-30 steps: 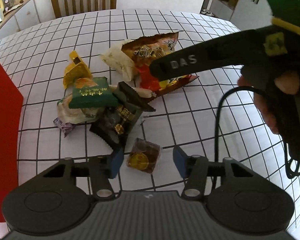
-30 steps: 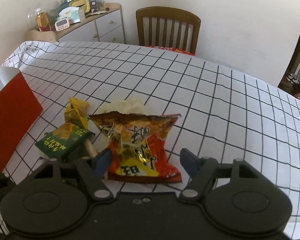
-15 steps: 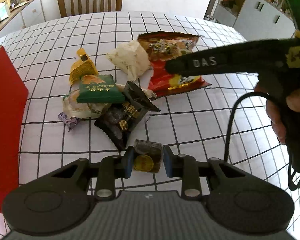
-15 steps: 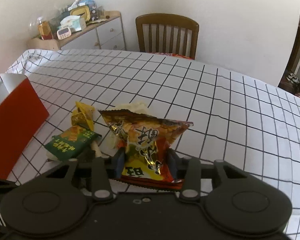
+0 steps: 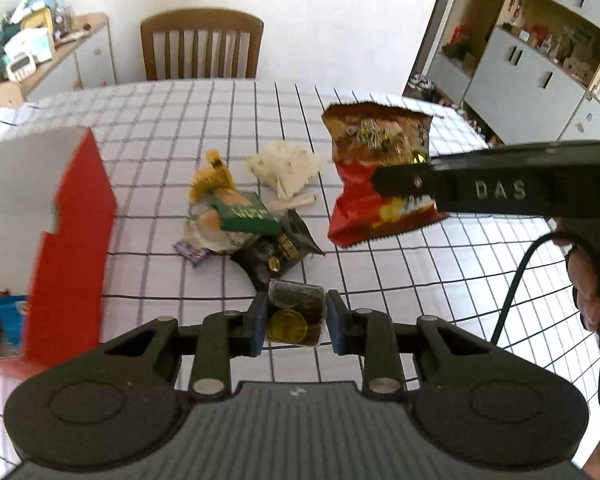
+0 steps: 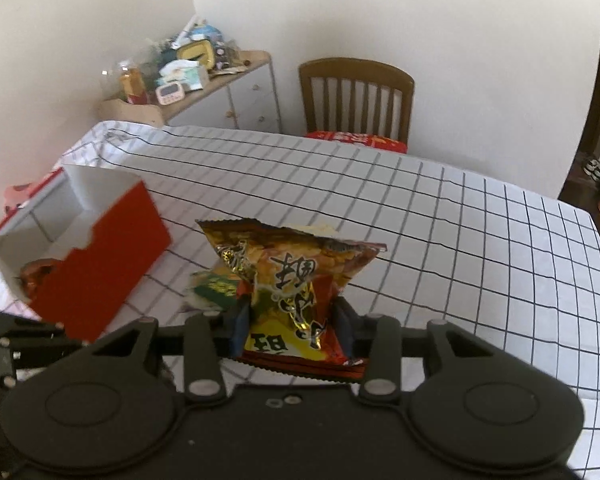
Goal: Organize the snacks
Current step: 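Carry the cake with the left tool while the right tool lowers the chip bag into the box, then open the left tool to drop the cake into the box, then withdraw both tools, then grasp the green biscuit packet with the left tool while the right tool grasps the dark wrapped snack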
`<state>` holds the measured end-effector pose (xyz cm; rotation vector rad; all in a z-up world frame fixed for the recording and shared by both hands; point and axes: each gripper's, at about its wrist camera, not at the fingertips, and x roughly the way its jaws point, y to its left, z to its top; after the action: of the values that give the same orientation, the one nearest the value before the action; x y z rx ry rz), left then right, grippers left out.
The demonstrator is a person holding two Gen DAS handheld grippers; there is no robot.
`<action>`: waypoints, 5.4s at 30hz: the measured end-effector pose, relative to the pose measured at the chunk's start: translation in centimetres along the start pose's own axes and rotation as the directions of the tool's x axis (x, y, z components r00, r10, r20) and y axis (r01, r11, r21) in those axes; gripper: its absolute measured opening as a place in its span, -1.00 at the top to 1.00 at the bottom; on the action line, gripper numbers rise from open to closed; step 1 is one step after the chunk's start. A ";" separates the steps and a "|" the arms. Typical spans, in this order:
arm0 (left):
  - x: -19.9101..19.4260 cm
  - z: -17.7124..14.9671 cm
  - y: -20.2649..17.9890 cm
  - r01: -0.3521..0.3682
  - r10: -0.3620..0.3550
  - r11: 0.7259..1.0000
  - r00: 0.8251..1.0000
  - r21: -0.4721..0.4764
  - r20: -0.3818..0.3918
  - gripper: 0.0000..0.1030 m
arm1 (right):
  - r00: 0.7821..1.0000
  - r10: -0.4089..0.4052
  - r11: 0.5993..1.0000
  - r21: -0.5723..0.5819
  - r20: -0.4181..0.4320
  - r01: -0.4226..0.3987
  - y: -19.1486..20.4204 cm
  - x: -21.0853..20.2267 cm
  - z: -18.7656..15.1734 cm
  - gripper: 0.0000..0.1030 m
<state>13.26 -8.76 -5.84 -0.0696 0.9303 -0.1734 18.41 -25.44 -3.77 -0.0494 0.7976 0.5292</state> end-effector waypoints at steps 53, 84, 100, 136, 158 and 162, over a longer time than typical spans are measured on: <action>-5.8 1.2 29.3 -0.328 0.317 0.908 0.945 -0.259 -0.085 0.43 | 0.979 0.121 0.976 -0.160 -0.161 -0.147 25.3 13.2 7.3 0.27; -8.2 -0.7 25.1 -0.284 0.293 0.930 0.956 -0.232 0.007 -0.27 | 0.985 0.149 0.986 -0.057 -0.091 -0.155 21.9 8.3 5.5 -0.54; -10.4 -0.1 19.7 -0.237 0.263 0.950 0.958 -0.205 0.112 -0.39 | 0.991 0.136 0.990 0.028 0.002 -0.136 17.1 3.1 4.0 -0.85; 5.0 7.5 3.2 -0.086 0.066 0.985 0.989 -0.152 -0.129 -0.53 | 0.991 0.080 0.996 0.047 -0.104 -0.076 -1.1 1.9 -2.7 -0.55; 15.3 10.0 2.9 -0.203 0.187 0.979 0.947 -0.036 -0.262 -0.40 | 0.962 0.175 0.973 0.188 -0.208 -0.137 -1.3 11.2 -2.0 -0.44; 15.5 9.7 1.4 -0.242 0.242 0.970 0.940 0.030 -0.242 -0.17 | 0.959 0.183 0.966 0.220 -0.215 -0.135 -1.2 11.9 -2.1 -0.26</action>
<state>30.29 -10.32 -12.44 0.0684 1.1763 0.0486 24.40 -21.81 -13.64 0.1456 1.0893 0.5987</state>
